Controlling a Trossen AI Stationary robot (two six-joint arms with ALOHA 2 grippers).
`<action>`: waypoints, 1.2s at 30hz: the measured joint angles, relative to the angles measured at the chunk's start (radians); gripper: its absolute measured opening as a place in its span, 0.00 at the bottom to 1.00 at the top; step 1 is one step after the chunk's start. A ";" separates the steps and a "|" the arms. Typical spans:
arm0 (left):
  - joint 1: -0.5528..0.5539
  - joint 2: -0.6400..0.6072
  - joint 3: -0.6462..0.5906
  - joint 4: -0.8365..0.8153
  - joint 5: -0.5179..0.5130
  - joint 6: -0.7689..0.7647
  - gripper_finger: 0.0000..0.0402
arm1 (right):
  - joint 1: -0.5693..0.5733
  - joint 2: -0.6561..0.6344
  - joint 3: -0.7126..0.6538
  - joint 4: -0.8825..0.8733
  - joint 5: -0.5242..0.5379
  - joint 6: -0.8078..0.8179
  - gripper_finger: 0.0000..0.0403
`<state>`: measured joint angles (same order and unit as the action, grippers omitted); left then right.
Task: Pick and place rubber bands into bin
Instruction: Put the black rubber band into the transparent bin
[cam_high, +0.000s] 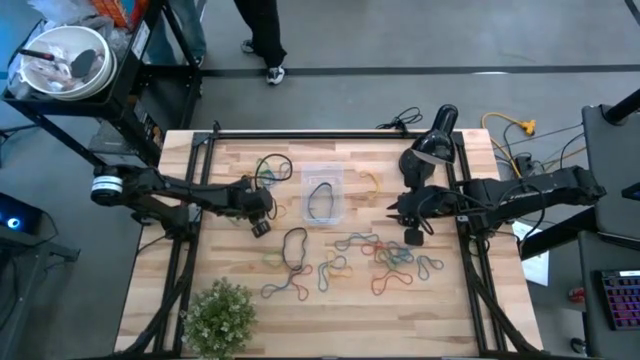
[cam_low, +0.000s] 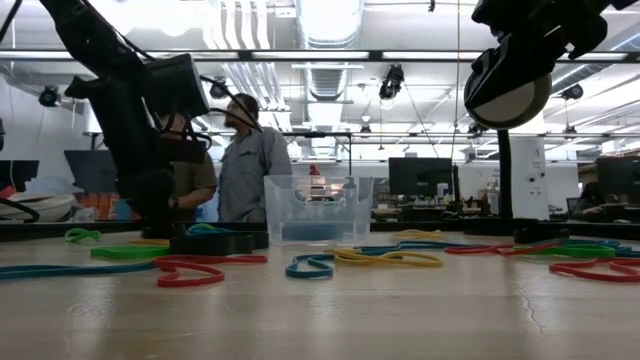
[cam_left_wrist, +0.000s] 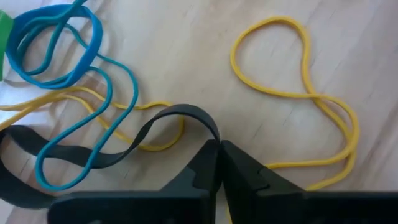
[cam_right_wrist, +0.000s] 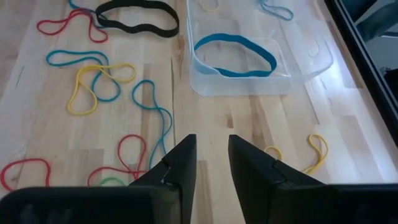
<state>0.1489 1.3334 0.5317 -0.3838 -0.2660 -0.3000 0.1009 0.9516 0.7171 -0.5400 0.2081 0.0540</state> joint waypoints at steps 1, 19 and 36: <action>-0.002 -0.005 0.003 -0.008 0.006 0.000 0.00 | 0.000 0.000 -0.002 -0.001 0.000 0.000 0.21; -0.097 -0.313 0.164 0.106 0.079 0.134 0.00 | 0.000 0.000 -0.043 0.119 0.001 -0.033 0.17; -0.129 -0.093 0.252 0.590 0.139 0.439 0.00 | 0.000 0.001 -0.066 0.178 0.001 -0.046 0.16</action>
<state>0.0196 1.2407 0.7840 0.2060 -0.1266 0.1388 0.1005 0.9527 0.6510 -0.3624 0.2089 0.0076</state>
